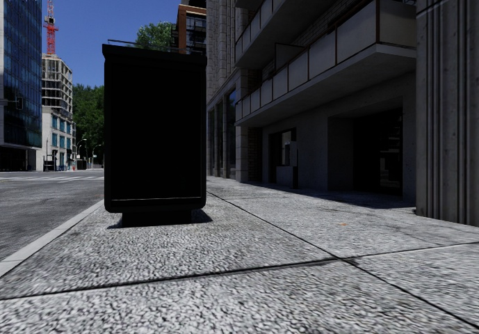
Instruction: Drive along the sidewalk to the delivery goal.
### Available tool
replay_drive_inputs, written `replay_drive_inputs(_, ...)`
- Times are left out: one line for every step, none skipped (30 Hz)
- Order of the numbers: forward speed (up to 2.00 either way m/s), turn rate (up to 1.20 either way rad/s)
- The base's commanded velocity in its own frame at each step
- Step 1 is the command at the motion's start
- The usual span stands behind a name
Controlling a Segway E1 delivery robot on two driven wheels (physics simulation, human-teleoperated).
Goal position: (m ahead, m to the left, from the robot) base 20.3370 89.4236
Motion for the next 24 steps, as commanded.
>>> replay_drive_inputs(0.00,0.00)
replay_drive_inputs(0.00,0.00)
replay_drive_inputs(0.00,0.00)
replay_drive_inputs(0.00,0.00)
replay_drive_inputs(0.00,0.00)
replay_drive_inputs(0.00,0.00)
replay_drive_inputs(0.00,0.00)
replay_drive_inputs(0.00,0.00)
replay_drive_inputs(0.00,0.00)
replay_drive_inputs(0.00,0.00)
replay_drive_inputs(0.00,0.00)
replay_drive_inputs(0.00,0.00)
replay_drive_inputs(0.00,0.00)
replay_drive_inputs(0.00,0.00)
replay_drive_inputs(0.00,0.00)
replay_drive_inputs(0.00,0.00)
replay_drive_inputs(0.00,0.00)
replay_drive_inputs(0.00,0.00)
replay_drive_inputs(0.00,0.00)
replay_drive_inputs(0.00,0.00)
replay_drive_inputs(0.00,0.00)
replay_drive_inputs(0.00,0.00)
replay_drive_inputs(0.00,0.00)
replay_drive_inputs(0.00,0.00)
